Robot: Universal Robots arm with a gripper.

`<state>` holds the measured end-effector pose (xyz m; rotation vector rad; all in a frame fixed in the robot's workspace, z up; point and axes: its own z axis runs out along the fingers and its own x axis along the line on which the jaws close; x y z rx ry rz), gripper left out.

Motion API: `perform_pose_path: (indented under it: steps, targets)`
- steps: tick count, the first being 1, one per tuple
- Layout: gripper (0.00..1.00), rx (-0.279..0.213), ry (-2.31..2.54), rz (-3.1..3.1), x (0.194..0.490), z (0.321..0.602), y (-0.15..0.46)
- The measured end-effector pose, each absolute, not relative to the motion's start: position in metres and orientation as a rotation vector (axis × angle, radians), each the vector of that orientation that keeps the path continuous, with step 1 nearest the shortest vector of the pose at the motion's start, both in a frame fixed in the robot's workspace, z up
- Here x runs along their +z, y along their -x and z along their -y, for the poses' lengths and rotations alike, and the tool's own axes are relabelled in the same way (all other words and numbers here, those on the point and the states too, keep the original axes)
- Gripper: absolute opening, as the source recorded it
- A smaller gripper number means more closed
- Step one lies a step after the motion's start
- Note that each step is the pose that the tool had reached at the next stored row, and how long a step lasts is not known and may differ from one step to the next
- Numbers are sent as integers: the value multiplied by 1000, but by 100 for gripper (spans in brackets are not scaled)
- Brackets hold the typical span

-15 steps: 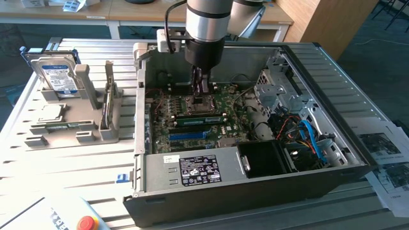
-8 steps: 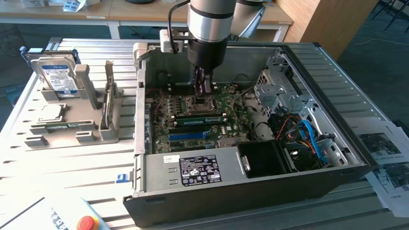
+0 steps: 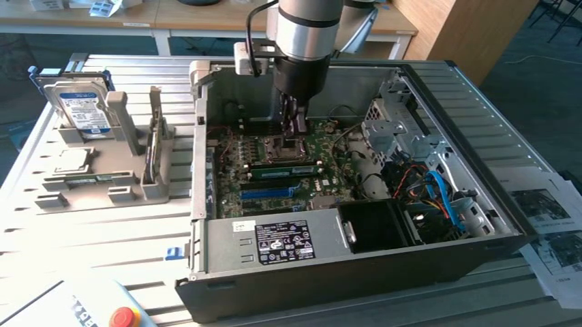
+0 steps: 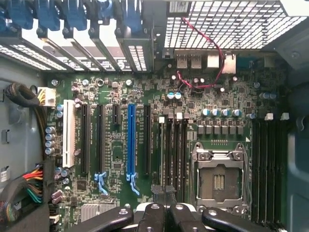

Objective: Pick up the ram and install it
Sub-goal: 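Press down the ram until it locks into place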

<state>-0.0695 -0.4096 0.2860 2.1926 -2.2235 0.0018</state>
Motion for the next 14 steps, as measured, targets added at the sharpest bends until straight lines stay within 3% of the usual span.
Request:
perform_pose_path:
  steps: [14]
  targets:
    - [10, -16, -2184, 2215, 286, 412, 55]
